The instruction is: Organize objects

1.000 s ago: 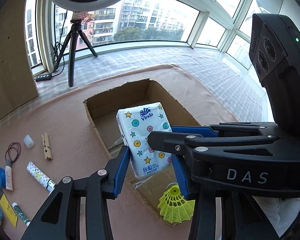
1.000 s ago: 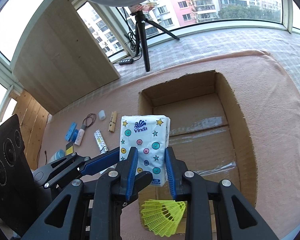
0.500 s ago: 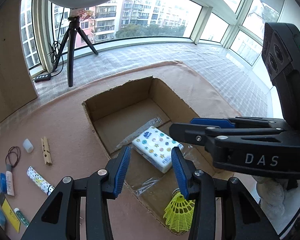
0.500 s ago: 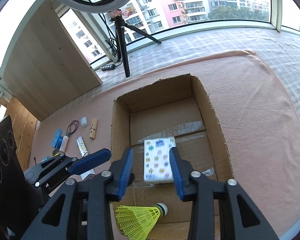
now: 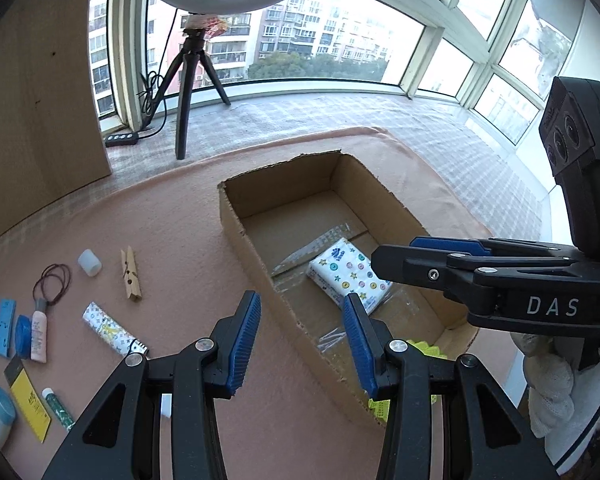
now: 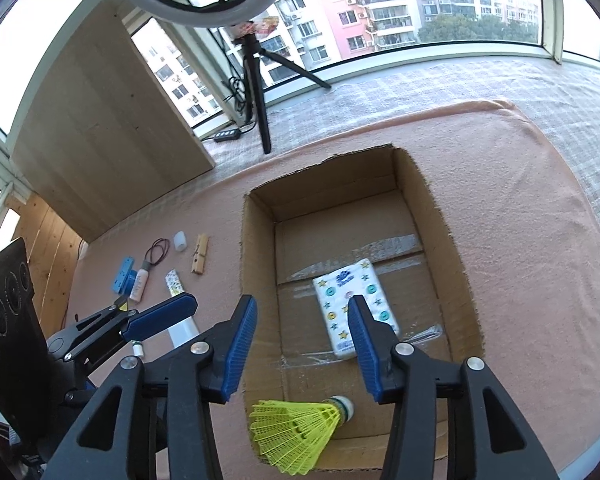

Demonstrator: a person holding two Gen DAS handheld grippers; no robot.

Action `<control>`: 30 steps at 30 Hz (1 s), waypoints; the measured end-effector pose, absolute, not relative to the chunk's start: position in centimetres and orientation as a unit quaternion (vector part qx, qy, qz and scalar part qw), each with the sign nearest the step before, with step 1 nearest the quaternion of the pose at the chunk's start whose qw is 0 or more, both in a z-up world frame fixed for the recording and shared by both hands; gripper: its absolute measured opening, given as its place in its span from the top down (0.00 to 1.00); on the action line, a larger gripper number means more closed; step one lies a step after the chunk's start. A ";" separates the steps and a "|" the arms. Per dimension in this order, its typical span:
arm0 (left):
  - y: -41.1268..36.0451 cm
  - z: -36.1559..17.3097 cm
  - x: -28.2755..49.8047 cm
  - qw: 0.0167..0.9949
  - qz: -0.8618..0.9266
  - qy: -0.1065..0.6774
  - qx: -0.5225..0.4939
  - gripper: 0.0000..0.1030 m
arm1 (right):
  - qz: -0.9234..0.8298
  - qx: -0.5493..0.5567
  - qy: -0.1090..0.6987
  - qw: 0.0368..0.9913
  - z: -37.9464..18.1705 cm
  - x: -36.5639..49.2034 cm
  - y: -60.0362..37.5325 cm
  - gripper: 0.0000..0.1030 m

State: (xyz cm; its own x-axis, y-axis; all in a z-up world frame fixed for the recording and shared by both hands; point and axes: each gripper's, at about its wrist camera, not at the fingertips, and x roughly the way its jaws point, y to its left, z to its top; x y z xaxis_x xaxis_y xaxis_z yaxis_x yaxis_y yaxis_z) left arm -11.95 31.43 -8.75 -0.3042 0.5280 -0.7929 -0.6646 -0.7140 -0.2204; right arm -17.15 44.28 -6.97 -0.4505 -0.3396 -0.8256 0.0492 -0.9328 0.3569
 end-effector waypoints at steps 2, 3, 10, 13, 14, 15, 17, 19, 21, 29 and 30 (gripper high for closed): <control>30.0 -9.0 -11.8 0.362 0.805 0.072 -0.464 0.55 | -0.840 0.512 -0.133 0.121 -7.0 -16.8 43.4 0.51; 29.2 -9.1 -11.8 0.357 0.807 0.071 -0.465 0.55 | -0.840 0.513 -0.123 0.125 -7.0 -16.7 42.8 0.51; 22.2 -9.6 -11.5 0.312 0.821 0.065 -0.473 0.55 | -0.836 0.522 -0.065 0.155 -7.3 -15.5 38.3 0.50; 18.6 -9.7 -11.3 0.287 0.829 0.059 -0.476 0.55 | -0.837 0.519 -0.023 0.170 -7.2 -14.9 35.7 0.48; 17.1 -9.8 -11.2 0.277 0.832 0.056 -0.477 0.55 | -0.837 0.519 -0.009 0.175 -7.3 -14.7 34.9 0.48; 16.1 -9.9 -11.1 0.270 0.834 0.053 -0.478 0.55 | -0.835 0.521 0.004 0.178 -7.4 -14.6 34.1 0.48; 13.5 -10.1 -10.8 0.253 0.838 0.048 -0.481 0.55 | -0.828 0.530 0.025 0.182 -8.0 -14.4 32.6 0.48; 11.0 -10.4 -10.5 0.237 0.840 0.037 -0.486 0.55 | -0.818 0.542 0.038 0.188 -8.7 -14.3 31.4 0.48; 8.6 -10.7 -10.3 0.220 0.843 0.024 -0.490 0.55 | -0.808 0.553 0.051 0.198 -9.4 -14.0 30.0 0.48; 0.9 -11.4 -8.9 0.175 0.848 -0.013 -0.500 0.55 | -0.786 0.572 0.078 0.221 -11.7 -12.9 25.3 0.48; 0.3 -11.5 -8.9 0.171 0.849 -0.016 -0.500 0.55 | -0.784 0.573 0.080 0.223 -11.8 -12.8 25.0 0.48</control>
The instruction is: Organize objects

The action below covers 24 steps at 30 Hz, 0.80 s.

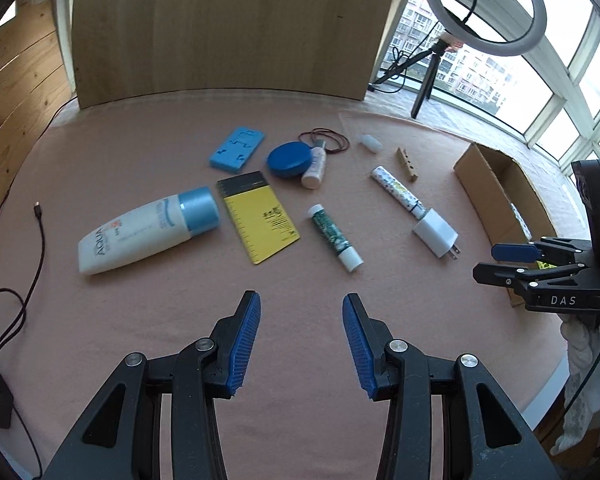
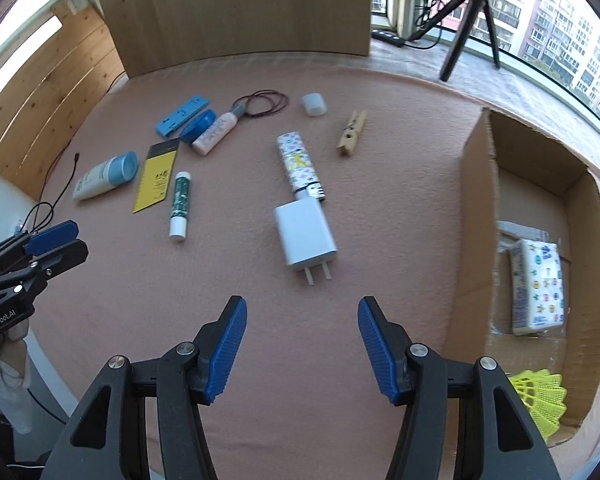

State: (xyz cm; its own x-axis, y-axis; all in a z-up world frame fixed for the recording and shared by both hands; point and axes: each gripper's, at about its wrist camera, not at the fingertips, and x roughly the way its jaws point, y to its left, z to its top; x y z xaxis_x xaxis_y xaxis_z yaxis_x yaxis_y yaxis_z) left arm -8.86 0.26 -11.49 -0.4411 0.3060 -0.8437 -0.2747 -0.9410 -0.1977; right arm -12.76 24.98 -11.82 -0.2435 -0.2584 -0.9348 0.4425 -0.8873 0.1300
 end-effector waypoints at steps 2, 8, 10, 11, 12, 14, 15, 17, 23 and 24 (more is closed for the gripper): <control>-1.0 -11.6 -8.6 0.165 0.849 -0.022 -0.501 0.55 | -0.779 0.577 0.091 0.230 -12.2 -12.4 23.8 0.48; -3.5 -12.3 -8.2 0.160 0.847 -0.031 -0.506 0.55 | -0.774 0.583 0.080 0.235 -13.2 -11.6 22.0 0.48; -3.8 -12.7 -8.3 0.160 0.846 -0.032 -0.508 0.55 | -0.777 0.578 0.085 0.233 -13.4 -11.4 21.4 0.48; -4.1 -12.8 -8.4 0.159 0.845 -0.034 -0.510 0.55 | -0.780 0.574 0.086 0.234 -13.4 -11.3 21.3 0.48; -4.3 -12.9 -8.4 0.160 0.844 -0.035 -0.510 0.55 | -0.782 0.571 0.084 0.238 -13.3 -11.1 21.1 0.48; -4.7 -13.1 -8.5 0.159 0.844 -0.035 -0.511 0.55 | -0.785 0.561 0.079 0.250 -13.3 -10.5 20.7 0.48; -4.8 -13.1 -8.6 0.159 0.844 -0.035 -0.511 0.55 | -0.783 0.561 0.075 0.256 -13.3 -10.4 20.5 0.48; -5.3 -13.2 -8.9 0.160 0.843 -0.034 -0.512 0.55 | -0.771 0.570 0.069 0.275 -13.6 -10.0 19.8 0.48; -5.7 -13.4 -9.9 0.169 0.840 -0.033 -0.515 0.55 | -0.770 0.582 0.088 0.247 -14.2 -9.9 18.4 0.48; -5.7 -13.4 -9.9 0.170 0.839 -0.033 -0.515 0.55 | -0.770 0.585 0.084 0.242 -14.3 -10.0 18.4 0.48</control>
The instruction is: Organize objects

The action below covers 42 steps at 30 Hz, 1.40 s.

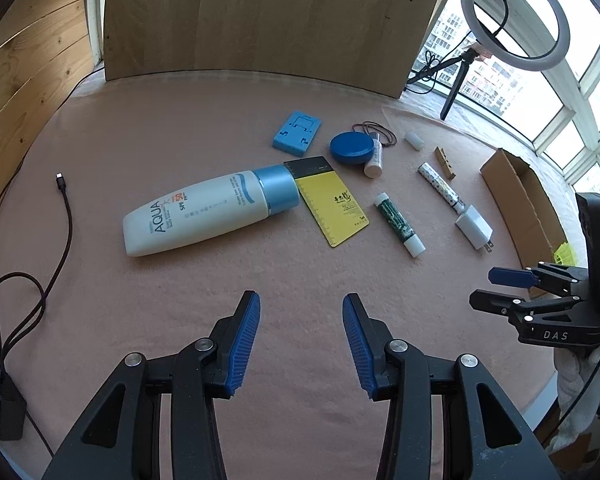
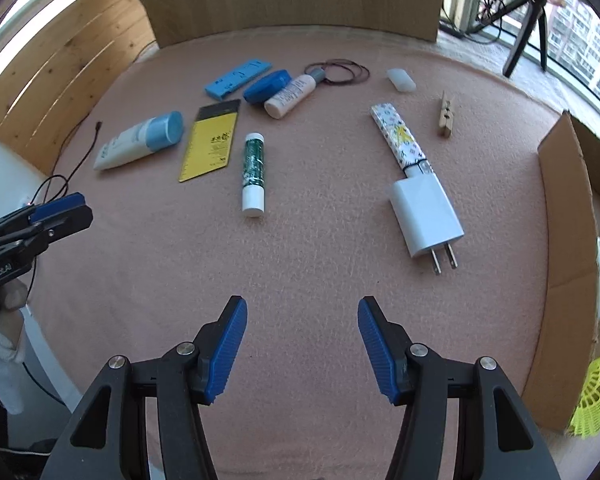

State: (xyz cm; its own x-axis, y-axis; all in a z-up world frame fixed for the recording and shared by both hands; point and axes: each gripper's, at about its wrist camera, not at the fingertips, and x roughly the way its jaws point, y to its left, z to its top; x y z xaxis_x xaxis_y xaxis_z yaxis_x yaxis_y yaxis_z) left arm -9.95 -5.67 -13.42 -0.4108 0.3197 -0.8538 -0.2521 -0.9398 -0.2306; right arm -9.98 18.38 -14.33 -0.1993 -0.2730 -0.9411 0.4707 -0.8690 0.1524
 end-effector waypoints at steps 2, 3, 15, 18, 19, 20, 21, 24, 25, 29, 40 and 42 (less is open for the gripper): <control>-5.6 -13.6 -10.1 0.173 0.838 -0.034 -0.516 0.55 | -0.776 0.582 0.083 0.229 -14.4 -10.0 18.3 0.48; -5.7 -13.7 -10.2 0.173 0.838 -0.035 -0.517 0.55 | -0.777 0.581 0.080 0.226 -14.5 -10.0 18.1 0.48; -7.6 -13.1 -9.3 0.172 0.841 -0.040 -0.512 0.55 | -0.778 0.567 0.075 0.260 -12.8 -12.1 13.4 0.48; -8.8 -13.0 -9.1 0.167 0.841 -0.049 -0.512 0.55 | -0.776 0.562 0.087 0.274 -12.3 -13.4 11.2 0.48; -9.1 -13.0 -9.0 0.165 0.842 -0.051 -0.511 0.55 | -0.774 0.562 0.091 0.277 -12.3 -13.8 10.6 0.48; -9.7 -13.1 -8.8 0.163 0.842 -0.054 -0.512 0.55 | -0.771 0.564 0.094 0.279 -12.4 -14.3 9.8 0.48; -10.0 -13.1 -8.7 0.161 0.842 -0.056 -0.512 0.55 | -0.771 0.566 0.095 0.277 -12.5 -14.9 9.1 0.48; -11.3 -13.2 -8.5 0.155 0.842 -0.059 -0.513 0.55 | -0.768 0.567 0.104 0.280 -12.9 -16.0 7.1 0.48; -11.7 -13.2 -8.4 0.152 0.843 -0.061 -0.513 0.55 | -0.766 0.568 0.108 0.281 -13.2 -16.3 6.4 0.48; -13.3 -13.4 -8.3 0.143 0.843 -0.070 -0.514 0.55 | -0.755 0.578 0.122 0.283 -14.6 -17.6 4.0 0.48; -15.8 -14.0 -8.3 0.132 0.841 -0.089 -0.518 0.55 | -0.738 0.594 0.154 0.281 -16.8 -19.0 1.7 0.48; -15.9 -14.0 -8.3 0.133 0.841 -0.089 -0.517 0.55 | -0.736 0.595 0.158 0.281 -16.9 -19.1 1.6 0.48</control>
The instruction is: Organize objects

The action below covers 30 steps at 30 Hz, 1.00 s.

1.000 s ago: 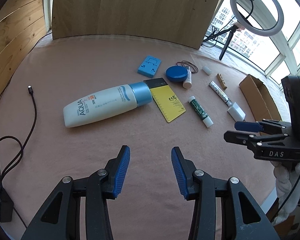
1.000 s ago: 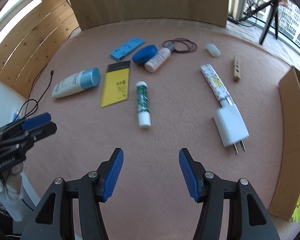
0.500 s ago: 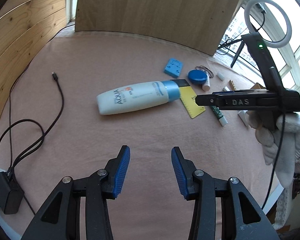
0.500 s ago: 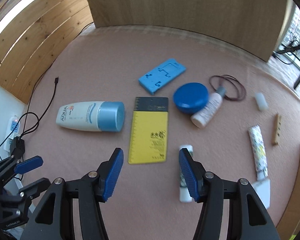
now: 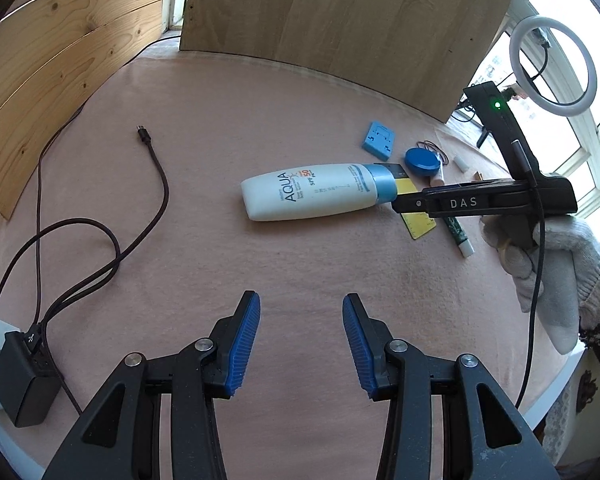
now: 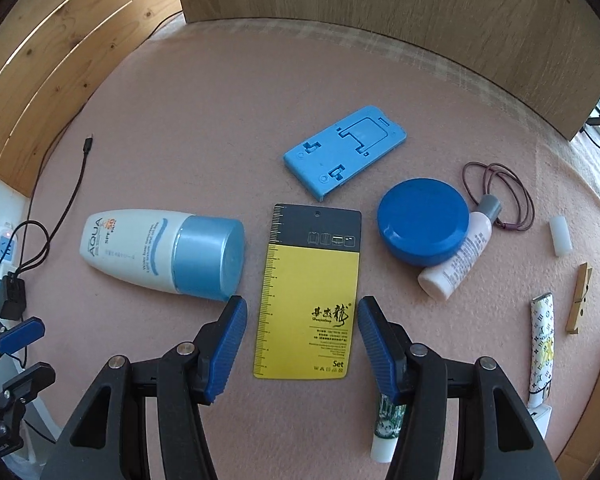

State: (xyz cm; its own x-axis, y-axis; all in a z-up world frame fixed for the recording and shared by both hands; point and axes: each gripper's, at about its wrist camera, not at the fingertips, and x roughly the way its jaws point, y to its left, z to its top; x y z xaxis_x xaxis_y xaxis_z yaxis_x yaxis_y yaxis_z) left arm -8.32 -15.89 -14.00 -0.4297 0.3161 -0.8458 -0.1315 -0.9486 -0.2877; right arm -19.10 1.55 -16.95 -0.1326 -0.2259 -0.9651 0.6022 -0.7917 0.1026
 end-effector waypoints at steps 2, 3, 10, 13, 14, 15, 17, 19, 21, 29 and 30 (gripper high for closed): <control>-16.0 -14.0 -8.4 0.133 0.841 -0.091 -0.517 0.55 | -0.734 0.595 0.165 0.282 -17.0 -19.2 1.2 0.48; -16.0 -14.1 -8.4 0.133 0.841 -0.092 -0.517 0.55 | -0.734 0.594 0.169 0.282 -17.0 -19.2 1.1 0.48; -16.0 -14.1 -8.5 0.133 0.840 -0.094 -0.518 0.55 | -0.737 0.586 0.193 0.275 -17.1 -18.6 0.7 0.55; -15.9 -14.1 -8.6 0.133 0.839 -0.095 -0.519 0.55 | -0.739 0.583 0.195 0.276 -17.1 -18.1 0.8 0.55; -15.8 -14.1 -8.6 0.134 0.839 -0.094 -0.519 0.55 | -0.740 0.582 0.195 0.275 -17.1 -18.0 0.8 0.55; -15.7 -14.0 -8.6 0.135 0.839 -0.093 -0.519 0.55 | -0.740 0.582 0.192 0.275 -17.1 -17.8 0.9 0.55; -15.5 -13.9 -8.6 0.136 0.840 -0.092 -0.517 0.55 | -0.740 0.583 0.187 0.277 -17.1 -17.5 1.0 0.55; -15.2 -13.8 -8.5 0.135 0.841 -0.091 -0.516 0.55 | -0.740 0.585 0.180 0.280 -16.9 -17.2 1.3 0.55; -14.9 -13.7 -8.5 0.135 0.842 -0.090 -0.515 0.55 | -0.741 0.586 0.169 0.280 -16.6 -16.9 1.8 0.55; -13.1 -13.2 -8.4 0.139 0.845 -0.086 -0.509 0.55 | -0.757 0.577 0.126 0.278 -14.8 -15.1 5.2 0.55; -12.8 -13.2 -8.4 0.139 0.845 -0.086 -0.509 0.55 | -0.758 0.576 0.122 0.281 -14.5 -14.9 5.7 0.55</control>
State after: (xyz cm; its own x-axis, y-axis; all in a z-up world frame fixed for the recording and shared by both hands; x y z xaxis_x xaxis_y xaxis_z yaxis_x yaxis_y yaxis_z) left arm -8.41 -12.80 -13.20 -0.4426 0.3227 -0.8366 -0.1484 -0.9465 -0.2866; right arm -14.85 5.72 -14.54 -0.1778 -0.2853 -0.9418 0.5657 -0.8128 0.1394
